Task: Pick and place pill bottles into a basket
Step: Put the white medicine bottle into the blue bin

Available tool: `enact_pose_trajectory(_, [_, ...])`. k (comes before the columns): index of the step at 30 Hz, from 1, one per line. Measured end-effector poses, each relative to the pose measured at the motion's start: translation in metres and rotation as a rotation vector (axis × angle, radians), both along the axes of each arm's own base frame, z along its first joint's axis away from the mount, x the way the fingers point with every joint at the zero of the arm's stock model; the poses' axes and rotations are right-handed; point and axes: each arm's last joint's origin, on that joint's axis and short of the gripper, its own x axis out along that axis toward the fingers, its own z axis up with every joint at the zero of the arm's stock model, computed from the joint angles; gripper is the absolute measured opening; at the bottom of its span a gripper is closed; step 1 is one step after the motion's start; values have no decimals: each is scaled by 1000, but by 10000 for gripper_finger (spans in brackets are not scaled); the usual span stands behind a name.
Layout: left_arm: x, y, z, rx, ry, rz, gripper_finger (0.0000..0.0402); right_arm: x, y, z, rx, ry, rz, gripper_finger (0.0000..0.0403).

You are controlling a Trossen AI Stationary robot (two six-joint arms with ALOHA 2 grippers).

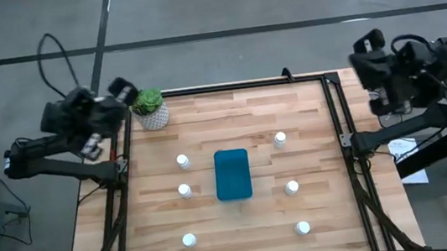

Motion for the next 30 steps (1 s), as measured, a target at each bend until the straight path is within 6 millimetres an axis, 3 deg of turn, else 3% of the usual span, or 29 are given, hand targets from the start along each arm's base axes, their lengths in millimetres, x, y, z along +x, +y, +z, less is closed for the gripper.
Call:
enact_pose_trajectory(6, [20,1,6,47,214,47,11,11,0,16,-33,223,-12,9])
enact_pose_trajectory(20, [16,2,24,126,613,109,11,41,-1,21,-71,580,-126,9])
enact_pose_trajectory(30, [17,3,11,149,856,156,11,68,-4,12,5,911,-272,9])
